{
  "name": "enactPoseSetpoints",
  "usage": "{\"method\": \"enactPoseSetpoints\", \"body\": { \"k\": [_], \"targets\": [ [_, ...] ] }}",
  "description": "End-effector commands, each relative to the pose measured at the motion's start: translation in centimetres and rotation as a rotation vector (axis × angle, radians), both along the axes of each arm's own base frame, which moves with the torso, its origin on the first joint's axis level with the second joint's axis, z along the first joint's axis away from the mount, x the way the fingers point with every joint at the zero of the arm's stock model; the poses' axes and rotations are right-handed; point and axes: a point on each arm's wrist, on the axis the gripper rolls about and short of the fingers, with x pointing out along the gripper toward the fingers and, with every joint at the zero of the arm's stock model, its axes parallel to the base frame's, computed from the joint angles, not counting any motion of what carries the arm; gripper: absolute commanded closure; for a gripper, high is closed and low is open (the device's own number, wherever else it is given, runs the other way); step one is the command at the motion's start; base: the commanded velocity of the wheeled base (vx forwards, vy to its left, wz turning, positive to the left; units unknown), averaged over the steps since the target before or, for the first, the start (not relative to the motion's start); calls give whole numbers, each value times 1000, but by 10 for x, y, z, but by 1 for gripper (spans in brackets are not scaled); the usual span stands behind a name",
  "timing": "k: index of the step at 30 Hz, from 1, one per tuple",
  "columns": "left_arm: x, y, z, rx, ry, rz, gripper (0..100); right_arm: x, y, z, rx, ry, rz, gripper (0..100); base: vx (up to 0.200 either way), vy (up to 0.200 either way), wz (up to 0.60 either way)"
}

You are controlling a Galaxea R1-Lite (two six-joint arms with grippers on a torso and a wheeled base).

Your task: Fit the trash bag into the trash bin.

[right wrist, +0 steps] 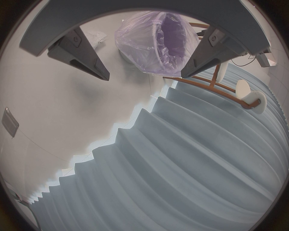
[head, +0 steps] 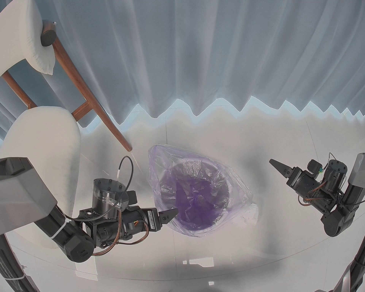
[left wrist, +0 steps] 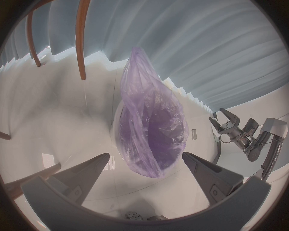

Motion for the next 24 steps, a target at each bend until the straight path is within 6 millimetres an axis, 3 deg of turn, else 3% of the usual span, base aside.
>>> {"method": "enactPoseSetpoints", "body": {
  "k": [1, 14, 24],
  "targets": [
    [11, -8, 12, -4, -12, 2, 0, 0, 1, 2, 3, -16, 3, 0, 0, 0, 0],
    [31, -27, 28, 35, 40, 9, 0, 1, 0, 1, 7, -14, 2, 0, 0, 0, 0],
    [41, -39, 15, 77, 66, 31, 0, 2, 0, 0, 8, -10, 1, 0, 0, 0, 0]
  ]
}}
